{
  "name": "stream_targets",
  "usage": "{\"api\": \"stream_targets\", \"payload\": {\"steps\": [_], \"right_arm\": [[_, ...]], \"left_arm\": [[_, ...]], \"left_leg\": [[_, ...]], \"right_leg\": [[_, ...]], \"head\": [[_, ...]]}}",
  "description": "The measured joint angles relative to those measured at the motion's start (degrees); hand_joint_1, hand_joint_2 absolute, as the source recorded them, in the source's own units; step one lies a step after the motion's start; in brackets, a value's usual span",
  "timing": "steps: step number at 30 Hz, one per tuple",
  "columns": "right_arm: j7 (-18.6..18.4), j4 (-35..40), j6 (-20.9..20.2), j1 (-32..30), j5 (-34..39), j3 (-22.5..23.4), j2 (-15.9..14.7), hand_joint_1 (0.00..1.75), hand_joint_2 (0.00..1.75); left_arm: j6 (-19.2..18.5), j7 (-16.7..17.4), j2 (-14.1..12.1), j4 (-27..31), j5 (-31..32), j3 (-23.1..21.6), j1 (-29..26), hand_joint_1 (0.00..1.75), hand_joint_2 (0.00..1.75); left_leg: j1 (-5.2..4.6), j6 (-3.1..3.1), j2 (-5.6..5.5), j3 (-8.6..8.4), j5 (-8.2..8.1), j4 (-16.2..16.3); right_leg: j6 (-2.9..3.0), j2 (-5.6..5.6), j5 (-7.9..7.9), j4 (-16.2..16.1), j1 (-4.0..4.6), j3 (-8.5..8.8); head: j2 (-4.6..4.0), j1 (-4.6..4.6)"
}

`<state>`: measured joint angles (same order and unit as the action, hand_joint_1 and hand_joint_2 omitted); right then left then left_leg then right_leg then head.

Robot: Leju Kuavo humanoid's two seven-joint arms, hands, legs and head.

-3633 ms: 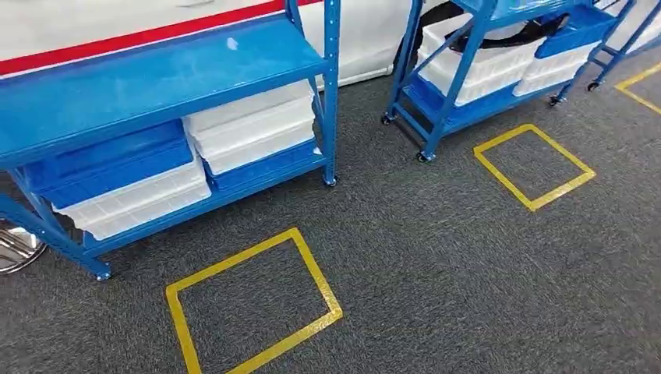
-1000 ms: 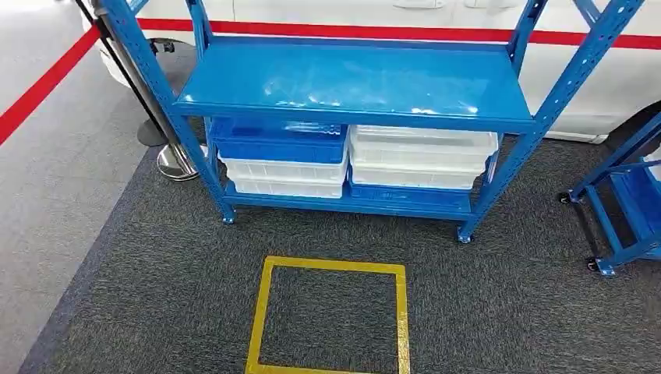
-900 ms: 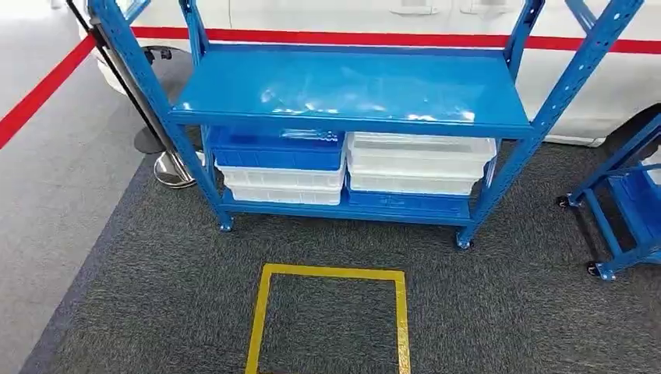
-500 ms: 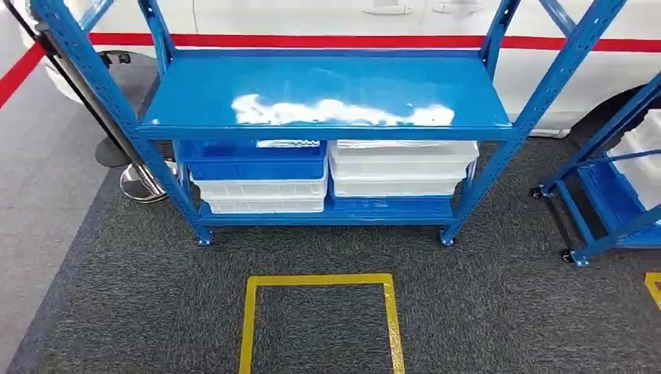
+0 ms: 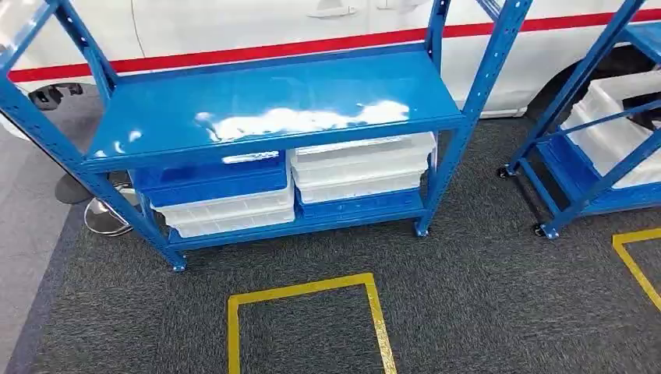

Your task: Take the parts from the cabinet and place them on the table.

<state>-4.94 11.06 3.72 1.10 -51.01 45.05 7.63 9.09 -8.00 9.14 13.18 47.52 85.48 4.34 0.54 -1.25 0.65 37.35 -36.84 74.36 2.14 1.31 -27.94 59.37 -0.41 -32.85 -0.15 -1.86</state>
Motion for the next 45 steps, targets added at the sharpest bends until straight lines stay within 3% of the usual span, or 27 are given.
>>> {"api": "stream_targets", "payload": {"steps": [1,2,5,7,10,12,15,16,18,20,21,22,23,26,27,28,31,32,33,35,36,38,39,41,42,43,45], "right_arm": [[-0.02,0.0,-0.02,-0.02,-0.02,0.0,0.02,0.0,0.0],[0.0,0.0,-0.04,-0.05,-0.02,0.0,0.02,0.0,0.0],[0.0,0.0,-0.28,-0.1,-0.11,0.0,0.11,0.0,0.0],[0.0,-0.04,-0.37,-0.15,-0.17,0.0,0.26,0.0,0.0],[0.0,-0.07,-0.37,-0.1,-0.24,0.0,0.28,0.0,0.0],[0.0,-0.07,-0.26,-0.1,-0.26,0.0,0.26,0.0,0.0],[0.0,-0.07,-0.28,-0.08,-0.26,0.0,0.26,0.0,0.0],[0.0,-0.07,-0.31,-0.14,-0.26,0.0,0.28,0.0,0.0],[-0.02,-0.07,-0.28,-0.38,-0.26,0.0,0.28,0.0,0.0],[-0.02,-0.07,-0.31,-0.6,-0.35,0.0,0.24,0.0,0.0],[-0.02,-0.07,-0.31,-0.89,-0.39,0.0,0.22,0.0,0.0],[-0.02,-0.07,-0.35,-0.81,-0.42,0.0,0.22,0.0,0.0],[0.0,-0.07,-0.37,-0.49,-0.44,0.0,0.22,0.0,0.0],[0.0,-0.07,-0.37,-0.58,-0.44,0.0,0.26,0.0,0.0],[0.0,-0.07,-0.37,-0.64,-0.44,0.0,0.28,0.0,0.0],[0.0,-0.07,-0.37,-0.7,-0.44,0.0,0.26,0.0,0.0],[0.0,-0.07,-0.37,-0.49,-0.48,0.0,0.26,0.0,0.0],[0.0,-0.07,-0.37,-0.51,-0.55,0.0,0.26,0.0,0.0],[0.0,-0.07,-0.37,-0.56,-0.61,0.0,0.26,0.0,0.0],[0.0,-0.07,-0.37,-0.55,-0.66,0.0,0.28,0.0,0.0],[0.0,-0.09,-0.37,-0.72,-0.68,0.0,0.31,0.0,0.0],[0.02,-0.2,-0.37,-0.43,-0.83,0.0,0.44,0.0,0.0],[-0.02,-0.2,-0.35,-0.33,-0.87,0.0,0.44,0.0,0.0],[0.0,-0.2,-0.35,-0.31,-1.0,0.0,0.46,0.0,0.0],[0.0,-0.17,-0.29,-0.32,-1.05,0.0,0.44,0.0,0.0],[0.02,-0.2,-0.28,-0.35,-1.18,0.02,0.39,0.0,0.0],[0.07,-0.17,-0.26,-0.33,-1.36,0.02,0.37,0.0,0.0]], "left_arm": [[0.0,-0.11,0.0,0.0,0.0,0.0,-0.14,0.0,0.0],[0.0,-0.13,-0.02,0.0,0.0,0.0,-0.23,0.0,0.0],[0.07,-0.2,-0.04,0.0,0.0,0.0,-0.22,0.0,0.0],[0.07,-0.31,-0.09,0.0,0.09,-0.02,-0.03,0.0,0.0],[0.22,-0.39,-0.11,0.0,0.09,-0.02,-0.14,0.0,0.0],[0.28,-0.44,-0.02,0.0,0.2,-0.02,-0.12,0.0,0.0],[0.37,-0.55,-0.02,0.0,0.22,-0.04,-0.05,0.0,0.0],[0.37,-0.59,-0.02,0.0,0.22,-0.04,-0.06,0.0,0.0],[0.37,-0.59,0.04,0.0,0.22,-0.04,-0.15,0.0,0.0],[0.31,-0.59,0.13,0.0,0.13,-0.02,-0.21,0.0,0.0],[0.28,-0.59,0.18,0.0,0.07,-0.02,-0.38,0.0,0.0],[0.28,-0.59,0.17,0.0,0.04,-0.02,-0.12,0.0,0.0],[0.28,-0.59,0.17,0.0,0.04,-0.04,0.08,0.0,0.0],[0.31,-0.66,0.15,0.0,0.2,-0.07,0.18,0.0,0.0],[0.31,-0.7,0.13,0.0,0.26,-0.07,0.15,0.0,0.0],[0.37,-0.76,0.13,0.0,0.26,-0.07,0.18,0.0,0.0],[0.44,-0.76,0.15,0.0,0.24,-0.09,0.07,0.0,0.0],[0.59,-0.76,0.15,0.0,0.13,-0.07,0.01,0.0,0.0],[0.74,-0.76,0.15,0.0,0.07,-0.07,-0.05,0.0,0.0],[1.01,-0.76,0.13,0.0,0.07,-0.07,-0.1,0.0,0.0],[1.16,-0.79,0.09,0.0,0.07,-0.07,-0.26,0.0,0.0],[1.29,-0.92,0.04,0.0,0.07,-0.09,-0.02,0.0,0.0],[1.33,-0.94,0.07,0.0,0.07,-0.09,-0.12,0.0,0.0],[1.49,-0.98,0.07,0.0,0.02,-0.07,-0.22,0.0,0.0],[1.46,-1.01,0.13,0.0,0.0,-0.07,-0.19,0.0,0.0],[1.47,-1.01,0.17,0.0,-0.02,-0.09,-0.04,0.0,0.0],[1.55,-1.01,0.17,0.0,-0.15,-0.09,0.07,0.0,0.0]], "left_leg": [[0.01,-0.05,-0.04,1.34,-0.01,2.34],[0.02,-0.01,-0.04,1.3,1.63,1.51],[0.0,0.84,-0.04,-4.18,9.72,-11.42],[-0.51,1.57,-0.03,-5.59,8.77,-14.87],[-0.53,2.58,-0.18,-6.36,8.73,-15.86],[-0.24,3.18,-0.15,-8.22,8.9,-16.91],[-0.35,3.77,-0.13,-8.67,8.3,-16.93],[-0.37,3.75,-0.14,-8.92,8.0,-16.92],[-0.3,3.51,-0.3,-10.04,7.15,-16.93],[-0.22,3.13,-0.43,-11.65,5.97,-16.93],[-0.22,2.81,-0.37,-11.84,5.36,-16.95],[-0.46,2.33,-0.43,-12.15,4.94,-16.69],[-0.51,1.82,-0.32,-11.95,4.49,-16.92],[-0.49,1.09,-0.27,-13.31,4.79,-16.06],[-0.27,0.9,-0.31,-12.55,4.63,-13.91],[-0.25,0.59,-0.35,-10.28,3.61,-9.89],[0.08,-0.03,-0.35,-3.12,-1.8,-0.07],[0.09,-0.1,-0.35,-1.99,-1.47,0.22],[0.08,-0.02,-0.35,-1.96,0.54,-1.66],[0.0,0.71,-0.36,-4.16,8.02,-10.36],[-0.23,1.35,-0.3,-4.87,10.67,-14.16],[-0.89,1.84,-0.43,-4.38,7.57,-14.5],[-0.9,2.33,-0.43,-4.5,9.66,-14.71],[-0.53,2.87,-0.46,-5.26,10.16,-15.69],[-0.18,2.98,-0.25,-5.85,10.65,-16.57],[-0.16,3.09,-0.34,-6.1,10.74,-16.92],[-0.14,3.44,-0.29,-6.06,10.68,-16.9]], "right_leg": [[-0.03,-0.39,-0.14,0.01,0.02,0.19],[-0.1,-0.67,-0.34,0.01,0.02,0.55],[-0.63,-1.18,-1.17,0.0,0.03,2.05],[-1.44,-1.31,-1.71,0.14,0.22,2.15],[-2.51,-1.23,-0.73,0.36,0.11,2.97],[-2.91,-1.3,-1.89,2.33,-0.07,2.47],[-3.62,-1.31,-7.09,13.75,-0.35,-5.06],[-3.8,-1.3,-7.35,16.07,-0.41,-7.02],[-3.82,-1.28,-3.9,13.88,-0.5,-7.7],[-3.43,-1.25,2.46,4.79,-0.48,-4.67],[-3.05,-1.16,4.72,1.17,-0.41,-3.92],[-2.74,-1.04,1.62,0.86,0.08,-3.88],[-2.17,-1.12,2.53,1.08,0.08,-3.71],[-1.0,-1.46,2.36,0.4,-0.16,-2.21],[-0.6,-1.24,2.11,0.07,-0.23,-1.52],[-0.14,-1.24,1.77,-0.02,-0.25,-1.11],[0.17,-1.43,0.87,0.0,-0.04,-0.37],[0.14,-1.52,0.51,0.0,0.03,0.08],[0.11,-1.59,0.16,0.0,0.07,0.62],[-0.06,-1.63,-0.58,-0.01,0.19,1.86],[-0.19,-1.59,-0.87,-0.1,0.14,1.96],[-0.78,-1.61,-0.96,0.04,0.11,1.63],[-1.18,-1.63,-1.14,0.0,0.13,1.79],[-1.96,-1.62,-1.38,-0.47,0.46,2.56],[-2.19,-1.55,-1.73,-0.15,0.06,2.74],[-2.51,-1.55,-2.98,1.62,0.1,1.93],[-2.89,-1.53,-7.02,9.6,-0.17,-2.53]], "head": [[0.0,-0.02],[0.0,-0.02],[0.0,0.0],[0.0,-0.02],[0.0,0.0],[0.0,0.02],[0.0,-0.02],[0.0,0.0],[0.0,0.0],[0.0,0.0],[0.0,0.02],[0.0,0.02],[0.0,0.0],[0.0,0.0],[0.0,0.02],[0.0,-0.04],[0.0,-0.02],[0.0,0.0],[0.0,-0.02],[0.0,-0.02],[0.0,0.0],[0.0,0.0],[0.0,-0.02],[0.0,-0.02],[0.0,0.0],[0.0,0.02],[0.0,0.02]]}}
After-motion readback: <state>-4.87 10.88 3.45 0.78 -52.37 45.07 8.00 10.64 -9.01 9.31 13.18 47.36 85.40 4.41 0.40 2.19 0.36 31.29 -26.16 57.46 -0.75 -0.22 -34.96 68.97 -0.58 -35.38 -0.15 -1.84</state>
